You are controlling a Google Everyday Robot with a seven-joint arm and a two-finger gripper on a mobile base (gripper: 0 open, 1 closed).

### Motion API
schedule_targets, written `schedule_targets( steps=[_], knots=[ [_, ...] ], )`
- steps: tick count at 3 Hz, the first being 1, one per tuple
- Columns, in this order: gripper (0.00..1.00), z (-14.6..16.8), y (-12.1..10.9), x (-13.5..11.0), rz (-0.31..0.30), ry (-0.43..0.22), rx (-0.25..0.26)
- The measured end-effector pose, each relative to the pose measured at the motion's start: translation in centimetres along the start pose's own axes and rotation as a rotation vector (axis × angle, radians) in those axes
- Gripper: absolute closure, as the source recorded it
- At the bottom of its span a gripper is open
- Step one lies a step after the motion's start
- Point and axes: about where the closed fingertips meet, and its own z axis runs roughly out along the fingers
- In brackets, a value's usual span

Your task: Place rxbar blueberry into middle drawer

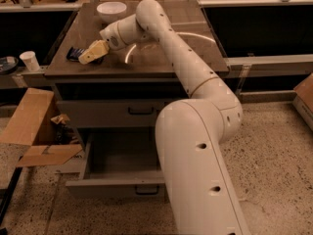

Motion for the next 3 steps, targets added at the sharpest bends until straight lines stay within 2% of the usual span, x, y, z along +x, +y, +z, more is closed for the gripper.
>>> schedule_targets(
  steps=[1, 3],
  knots=[
    [0.0, 0.98, 0.19, 0.52, 0.009, 0.028, -0.006],
    [0.41, 1.8, 0.24, 1.29, 0.022, 0.057, -0.007]
  ],
)
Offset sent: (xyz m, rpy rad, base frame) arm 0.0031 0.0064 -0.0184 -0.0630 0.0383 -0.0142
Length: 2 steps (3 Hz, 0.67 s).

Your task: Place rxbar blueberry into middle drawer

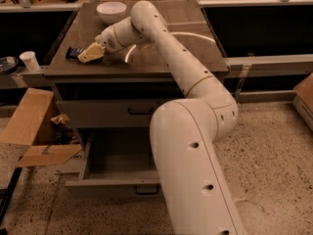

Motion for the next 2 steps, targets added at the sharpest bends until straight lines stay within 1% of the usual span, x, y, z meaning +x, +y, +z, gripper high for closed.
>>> schedule_targets(
  steps=[2],
  knots=[
    [0.89, -0.22, -0.02, -0.58, 0.001, -0.004, 0.003]
  ],
)
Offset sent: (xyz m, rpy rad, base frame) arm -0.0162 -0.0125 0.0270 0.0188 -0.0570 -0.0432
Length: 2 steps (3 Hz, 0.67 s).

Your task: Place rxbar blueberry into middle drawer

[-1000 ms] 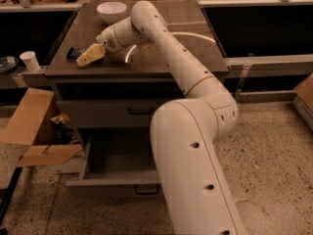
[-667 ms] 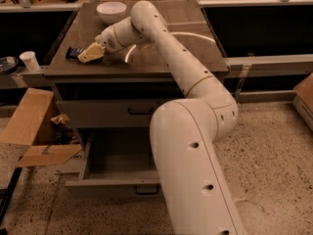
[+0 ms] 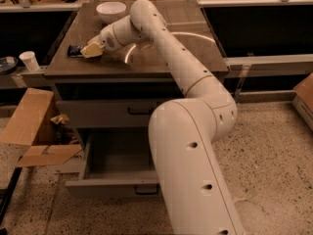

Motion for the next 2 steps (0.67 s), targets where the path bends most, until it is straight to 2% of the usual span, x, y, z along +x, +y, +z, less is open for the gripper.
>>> schedule_targets(
  steps=[1, 2],
  knots=[
    [1.0, -2.8, -0.1, -1.9, -0.035, -0.038, 0.059],
    [1.0, -7.4, 0.8, -4.5, -0.083, -0.101, 0.155]
  ],
)
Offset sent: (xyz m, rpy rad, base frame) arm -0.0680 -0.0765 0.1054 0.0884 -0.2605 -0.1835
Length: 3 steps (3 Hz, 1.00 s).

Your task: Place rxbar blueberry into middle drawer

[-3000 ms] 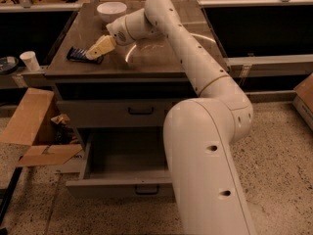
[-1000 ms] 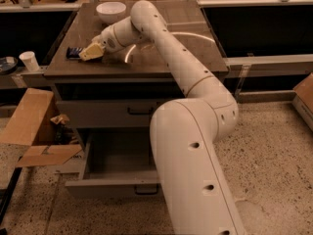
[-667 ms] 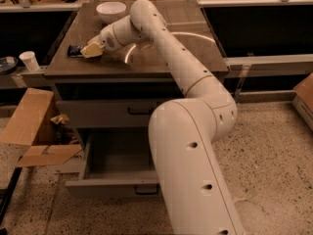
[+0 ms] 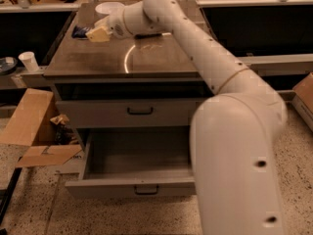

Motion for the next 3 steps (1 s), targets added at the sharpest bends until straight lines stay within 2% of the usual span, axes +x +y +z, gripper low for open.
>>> schedule_targets(
  steps=[1, 2, 3],
  knots=[
    [1.0, -2.4, 4.5, 0.8, 0.004, -0.023, -0.029],
    [1.0, -2.4, 4.5, 0.7, 0.003, -0.024, -0.028],
    [1.0, -2.4, 6.9, 0.5, -0.048, 0.011, -0.089]
  ],
)
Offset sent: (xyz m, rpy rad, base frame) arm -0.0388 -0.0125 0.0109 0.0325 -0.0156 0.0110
